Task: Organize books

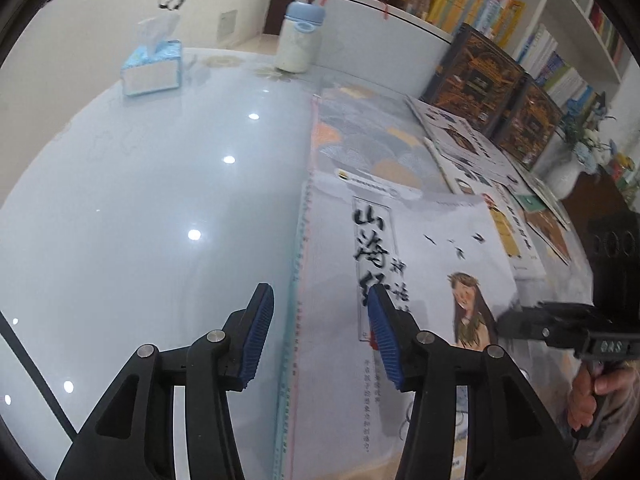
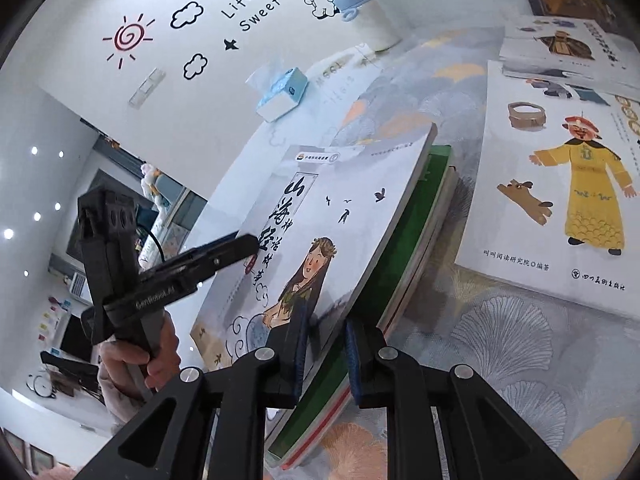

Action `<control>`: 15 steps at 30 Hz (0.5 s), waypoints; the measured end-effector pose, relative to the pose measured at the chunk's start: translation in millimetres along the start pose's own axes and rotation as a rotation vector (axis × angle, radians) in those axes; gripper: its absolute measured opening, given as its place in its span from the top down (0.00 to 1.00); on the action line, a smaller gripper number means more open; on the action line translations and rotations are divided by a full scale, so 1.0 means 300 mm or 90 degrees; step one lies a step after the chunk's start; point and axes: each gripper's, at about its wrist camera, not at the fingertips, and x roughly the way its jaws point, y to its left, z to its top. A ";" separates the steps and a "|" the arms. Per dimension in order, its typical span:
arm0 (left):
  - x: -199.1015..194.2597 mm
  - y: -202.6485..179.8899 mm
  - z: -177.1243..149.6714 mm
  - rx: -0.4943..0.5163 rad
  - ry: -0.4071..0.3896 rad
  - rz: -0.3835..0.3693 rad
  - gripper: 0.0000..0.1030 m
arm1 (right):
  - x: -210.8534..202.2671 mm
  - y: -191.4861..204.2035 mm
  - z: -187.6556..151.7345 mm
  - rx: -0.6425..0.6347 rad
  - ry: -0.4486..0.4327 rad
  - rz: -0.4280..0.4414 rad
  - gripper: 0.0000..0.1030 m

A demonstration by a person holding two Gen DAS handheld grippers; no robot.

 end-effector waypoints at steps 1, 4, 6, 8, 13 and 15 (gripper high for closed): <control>-0.006 0.005 0.001 -0.004 -0.004 0.013 0.54 | 0.000 0.003 0.001 -0.006 0.001 -0.001 0.84; -0.031 0.013 0.002 -0.018 -0.023 0.069 0.55 | -0.006 -0.002 -0.001 -0.003 0.007 0.000 0.78; -0.052 0.014 0.002 -0.036 -0.033 0.111 0.55 | -0.021 -0.008 0.000 0.006 0.007 0.005 0.66; -0.074 0.000 0.004 -0.046 -0.042 0.132 0.55 | -0.051 -0.021 0.000 0.012 -0.002 -0.004 0.45; -0.116 -0.123 0.032 -0.022 -0.064 0.115 0.55 | -0.168 -0.108 -0.011 0.026 -0.033 -0.021 0.44; -0.112 -0.197 0.046 -0.002 -0.066 0.096 0.55 | -0.235 -0.174 -0.017 0.048 -0.051 -0.038 0.44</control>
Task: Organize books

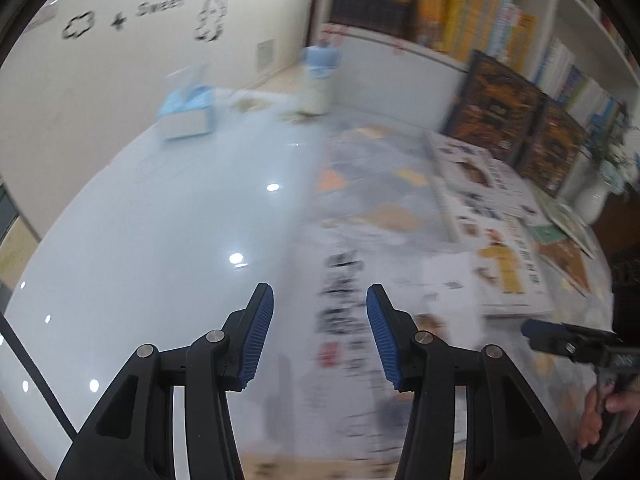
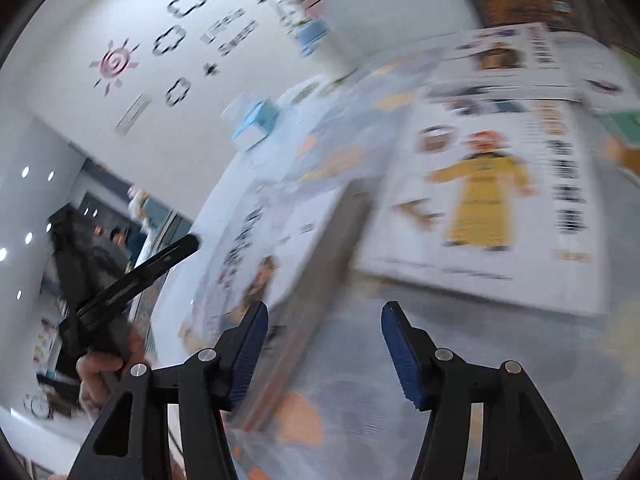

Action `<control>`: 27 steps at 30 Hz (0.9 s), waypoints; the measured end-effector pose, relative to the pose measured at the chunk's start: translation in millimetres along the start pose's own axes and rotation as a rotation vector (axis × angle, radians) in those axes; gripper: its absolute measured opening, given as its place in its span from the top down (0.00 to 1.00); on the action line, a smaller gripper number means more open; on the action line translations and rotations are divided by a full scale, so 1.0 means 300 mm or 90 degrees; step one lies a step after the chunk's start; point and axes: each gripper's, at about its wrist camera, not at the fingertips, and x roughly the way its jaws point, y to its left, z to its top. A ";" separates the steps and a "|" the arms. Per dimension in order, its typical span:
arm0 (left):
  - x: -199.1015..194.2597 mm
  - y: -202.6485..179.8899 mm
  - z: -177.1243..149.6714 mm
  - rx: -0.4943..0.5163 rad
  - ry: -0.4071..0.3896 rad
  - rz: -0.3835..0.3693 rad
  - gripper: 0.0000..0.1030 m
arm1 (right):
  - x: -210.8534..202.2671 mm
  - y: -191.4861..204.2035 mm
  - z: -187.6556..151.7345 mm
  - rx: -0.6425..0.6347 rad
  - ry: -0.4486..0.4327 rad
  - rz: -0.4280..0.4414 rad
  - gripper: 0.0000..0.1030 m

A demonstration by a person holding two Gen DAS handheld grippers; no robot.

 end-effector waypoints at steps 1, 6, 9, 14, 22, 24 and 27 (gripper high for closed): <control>0.002 -0.042 0.005 0.008 -0.001 -0.011 0.55 | -0.037 -0.045 0.002 0.014 -0.010 -0.012 0.44; 0.057 -0.253 -0.003 0.030 0.027 -0.054 0.54 | -0.181 -0.267 -0.001 0.067 -0.012 -0.080 0.44; 0.102 -0.354 -0.018 0.031 0.046 -0.077 0.54 | -0.236 -0.398 -0.006 0.113 -0.002 -0.040 0.43; 0.204 -0.483 -0.034 0.020 0.074 -0.066 0.54 | -0.238 -0.502 0.011 0.182 -0.002 0.081 0.44; 0.310 -0.575 -0.057 0.036 0.118 -0.063 0.49 | -0.195 -0.474 0.084 0.154 -0.007 0.062 0.44; 0.312 -0.576 -0.062 0.041 0.119 -0.078 0.45 | -0.178 -0.476 0.101 0.158 -0.012 0.072 0.44; 0.318 -0.589 -0.068 0.061 0.112 -0.078 0.42 | -0.150 -0.483 0.131 0.170 -0.014 0.089 0.44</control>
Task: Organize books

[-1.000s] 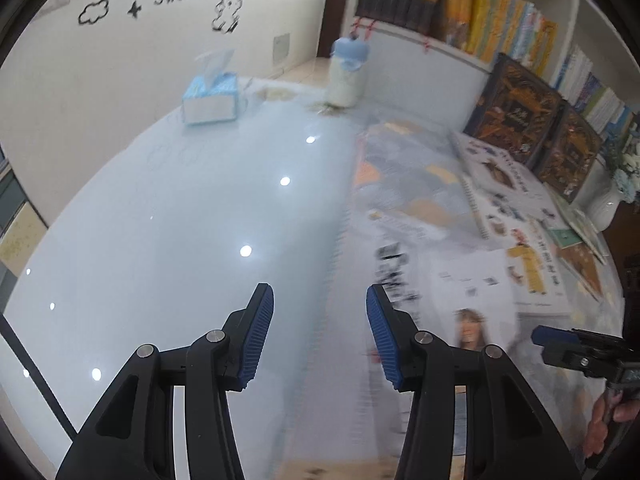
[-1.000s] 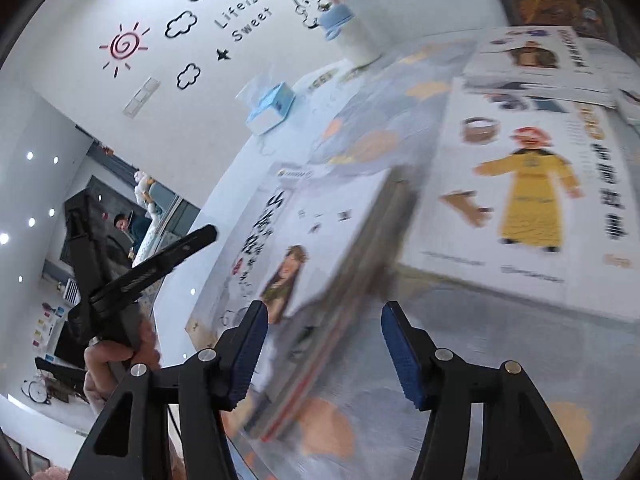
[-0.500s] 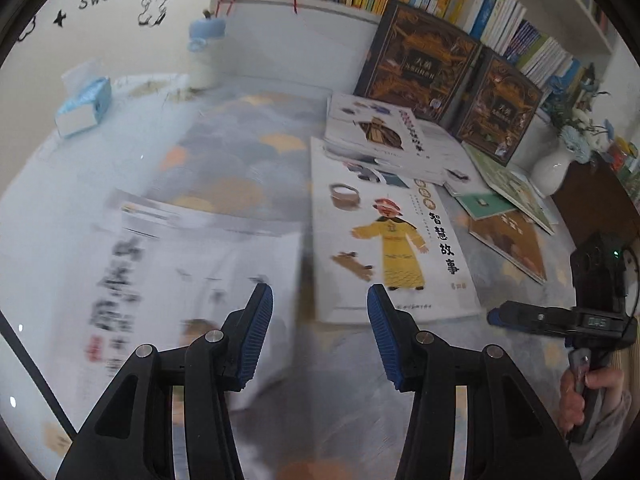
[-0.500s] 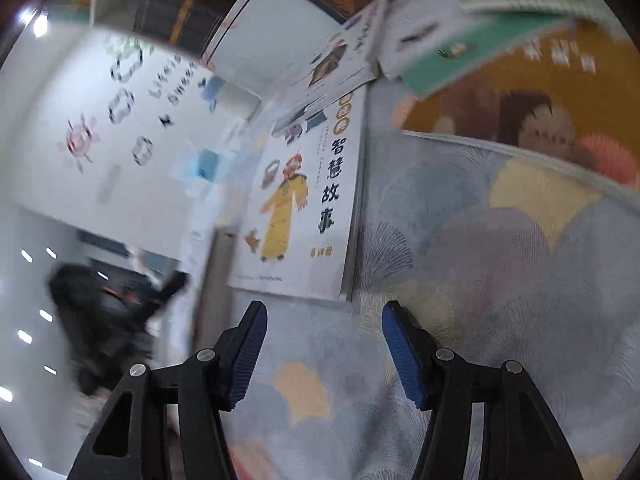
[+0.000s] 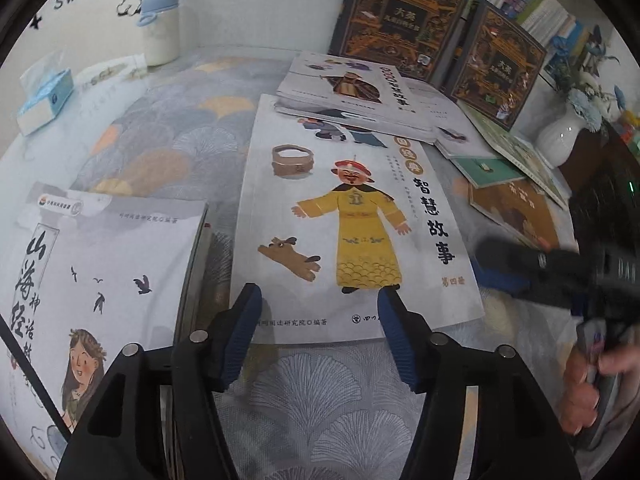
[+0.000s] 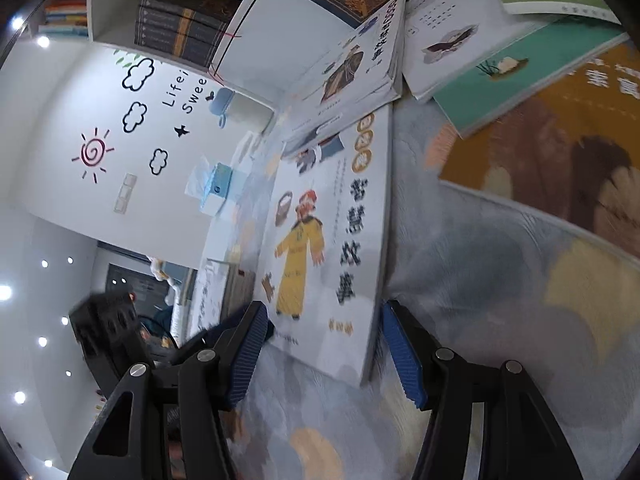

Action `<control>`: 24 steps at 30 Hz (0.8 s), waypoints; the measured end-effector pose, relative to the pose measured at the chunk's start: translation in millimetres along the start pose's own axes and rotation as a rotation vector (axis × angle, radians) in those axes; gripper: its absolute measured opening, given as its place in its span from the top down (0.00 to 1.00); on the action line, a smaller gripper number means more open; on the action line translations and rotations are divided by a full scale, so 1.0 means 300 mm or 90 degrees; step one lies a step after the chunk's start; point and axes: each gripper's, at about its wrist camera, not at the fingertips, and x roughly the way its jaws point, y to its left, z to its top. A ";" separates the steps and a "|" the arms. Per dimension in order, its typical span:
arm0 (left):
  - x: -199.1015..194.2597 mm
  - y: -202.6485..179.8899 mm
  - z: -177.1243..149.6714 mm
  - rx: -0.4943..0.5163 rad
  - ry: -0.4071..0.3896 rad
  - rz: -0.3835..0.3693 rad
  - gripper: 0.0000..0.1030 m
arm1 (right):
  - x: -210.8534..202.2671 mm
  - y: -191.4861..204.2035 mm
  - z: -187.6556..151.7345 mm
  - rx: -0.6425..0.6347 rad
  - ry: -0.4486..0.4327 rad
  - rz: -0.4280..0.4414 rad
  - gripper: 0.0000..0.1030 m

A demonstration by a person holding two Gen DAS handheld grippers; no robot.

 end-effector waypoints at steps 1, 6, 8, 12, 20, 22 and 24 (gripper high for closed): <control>0.001 -0.004 -0.001 0.004 -0.001 -0.002 0.39 | 0.007 0.001 0.011 -0.002 -0.001 0.002 0.44; 0.001 0.009 0.002 -0.012 -0.010 -0.036 0.37 | 0.045 0.024 0.043 -0.051 -0.039 -0.014 0.50; 0.002 0.002 -0.003 -0.003 -0.014 -0.032 0.37 | 0.053 0.025 0.041 -0.052 -0.059 -0.026 0.62; 0.007 -0.030 -0.014 0.026 -0.024 0.000 0.37 | 0.051 0.011 0.029 -0.027 -0.088 -0.036 0.83; -0.132 -0.037 -0.028 0.008 -0.035 -0.159 0.37 | 0.034 0.097 -0.043 -0.070 -0.096 -0.102 0.88; -0.174 -0.019 -0.031 -0.001 -0.055 -0.167 0.36 | 0.010 0.128 -0.093 -0.091 -0.090 -0.113 0.88; -0.213 0.016 -0.054 -0.017 -0.070 -0.179 0.36 | -0.043 0.143 -0.169 -0.107 -0.083 -0.121 0.88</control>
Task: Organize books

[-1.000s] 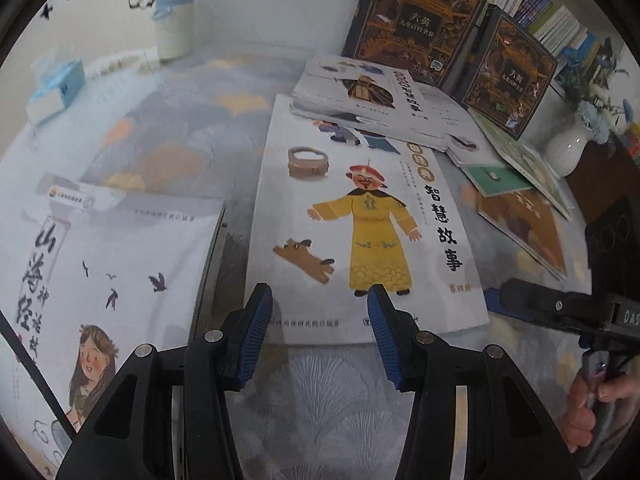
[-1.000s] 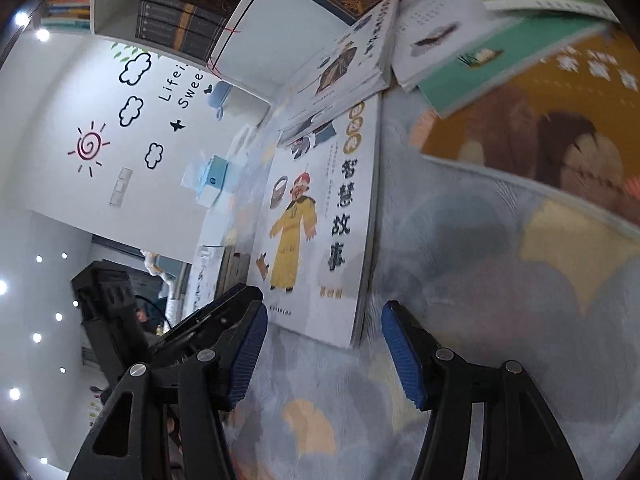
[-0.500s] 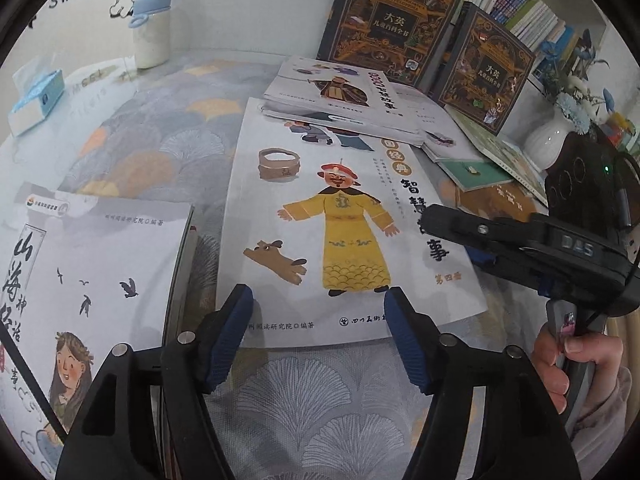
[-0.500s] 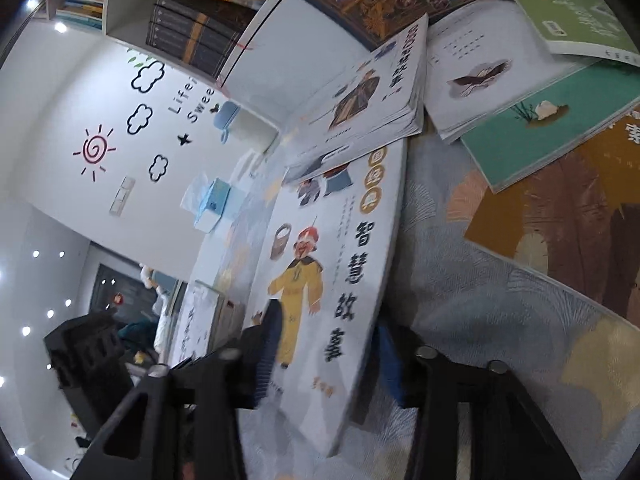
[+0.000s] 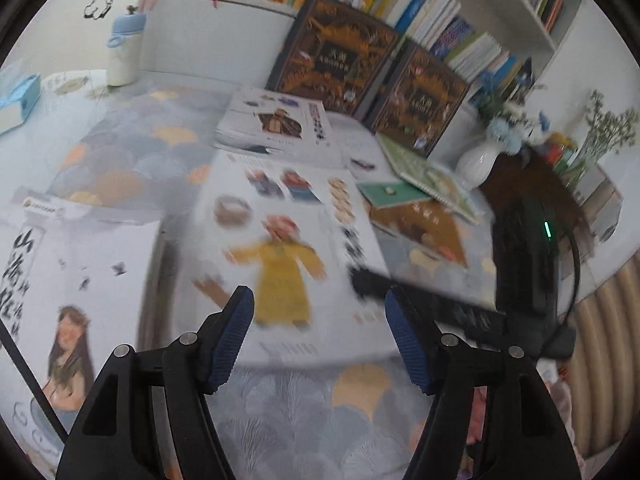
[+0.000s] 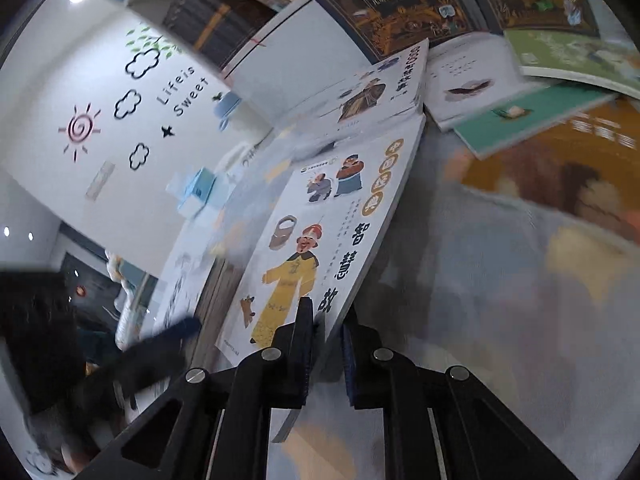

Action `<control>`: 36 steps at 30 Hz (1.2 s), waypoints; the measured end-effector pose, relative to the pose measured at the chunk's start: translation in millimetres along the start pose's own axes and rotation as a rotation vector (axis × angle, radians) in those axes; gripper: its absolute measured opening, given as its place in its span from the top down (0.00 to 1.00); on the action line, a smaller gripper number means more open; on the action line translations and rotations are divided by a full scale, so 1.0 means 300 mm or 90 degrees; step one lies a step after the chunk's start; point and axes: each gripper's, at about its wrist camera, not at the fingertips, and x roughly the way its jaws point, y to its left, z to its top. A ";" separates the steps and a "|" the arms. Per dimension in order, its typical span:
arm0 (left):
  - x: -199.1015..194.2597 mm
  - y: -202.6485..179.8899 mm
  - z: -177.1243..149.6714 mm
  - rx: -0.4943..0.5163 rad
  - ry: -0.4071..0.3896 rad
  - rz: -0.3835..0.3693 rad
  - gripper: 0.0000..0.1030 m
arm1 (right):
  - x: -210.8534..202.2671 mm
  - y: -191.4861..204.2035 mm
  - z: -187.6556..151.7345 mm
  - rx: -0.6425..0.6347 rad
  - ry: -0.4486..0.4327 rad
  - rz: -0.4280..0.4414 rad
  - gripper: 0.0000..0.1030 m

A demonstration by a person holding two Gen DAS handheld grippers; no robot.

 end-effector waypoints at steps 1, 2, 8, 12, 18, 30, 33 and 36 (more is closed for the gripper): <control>-0.011 0.007 -0.009 -0.002 -0.003 0.003 0.36 | -0.023 -0.002 -0.026 0.000 0.005 0.006 0.88; -0.017 0.018 -0.021 -0.004 -0.002 0.013 0.36 | -0.058 -0.011 -0.065 0.003 0.012 0.012 0.88; 0.051 0.059 -0.122 -0.020 0.067 0.059 0.36 | -0.248 -0.137 -0.289 0.052 0.035 -0.001 0.87; 0.084 -0.025 -0.181 0.043 0.081 0.081 0.34 | -0.348 -0.218 -0.357 0.066 0.031 0.006 0.86; 0.122 -0.106 -0.229 0.057 0.092 0.018 0.30 | -0.356 -0.223 -0.364 0.040 0.025 0.002 0.85; 0.141 -0.098 -0.230 -0.007 0.073 -0.089 0.36 | -0.312 -0.229 -0.328 0.018 0.000 0.022 0.82; 0.159 -0.092 -0.223 0.007 0.056 -0.079 0.50 | -0.312 -0.243 -0.327 0.025 -0.003 0.035 0.83; 0.170 -0.108 -0.226 0.029 0.038 -0.040 0.59 | -0.316 -0.237 -0.337 0.015 -0.013 0.030 0.83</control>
